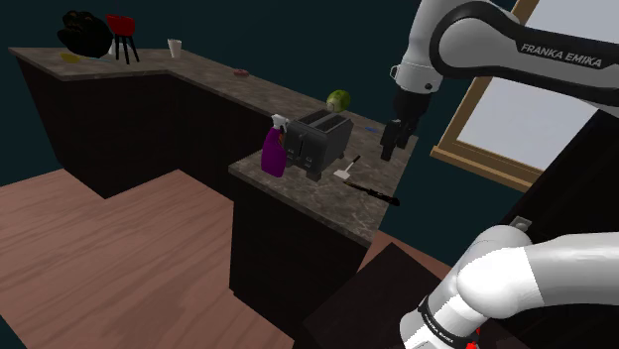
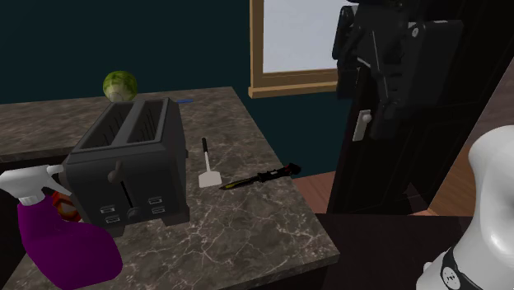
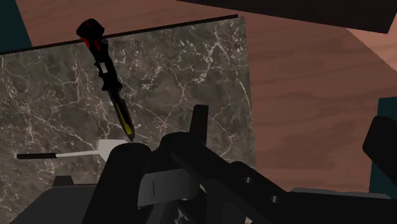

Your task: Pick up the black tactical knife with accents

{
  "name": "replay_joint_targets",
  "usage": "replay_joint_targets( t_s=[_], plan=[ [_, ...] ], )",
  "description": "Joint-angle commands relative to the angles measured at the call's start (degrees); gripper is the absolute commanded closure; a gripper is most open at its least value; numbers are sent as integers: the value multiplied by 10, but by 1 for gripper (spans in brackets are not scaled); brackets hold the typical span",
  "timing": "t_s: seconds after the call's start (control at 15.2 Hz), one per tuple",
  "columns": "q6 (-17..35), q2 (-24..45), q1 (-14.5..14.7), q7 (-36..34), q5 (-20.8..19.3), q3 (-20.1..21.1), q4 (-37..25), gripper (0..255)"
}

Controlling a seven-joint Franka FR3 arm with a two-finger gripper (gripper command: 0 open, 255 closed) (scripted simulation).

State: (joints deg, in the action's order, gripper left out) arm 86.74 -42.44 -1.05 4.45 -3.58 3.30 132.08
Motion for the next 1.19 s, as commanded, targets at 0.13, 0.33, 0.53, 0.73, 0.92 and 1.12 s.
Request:
replay_joint_targets(
  t_s=[0.13,0.33,0.53,0.73,0.92,1.12],
  plan=[
    [32,9,-7,14,-10,-17,22,0],
    [81,28,-19,34,-25,-43,49,0],
    [131,55,-31,54,-39,-69,70,0],
    [182,89,-43,73,-51,-95,84,0],
    [233,130,-54,93,-61,-121,92,0],
    [284,177,-63,114,-66,-147,92,0]
  ],
)
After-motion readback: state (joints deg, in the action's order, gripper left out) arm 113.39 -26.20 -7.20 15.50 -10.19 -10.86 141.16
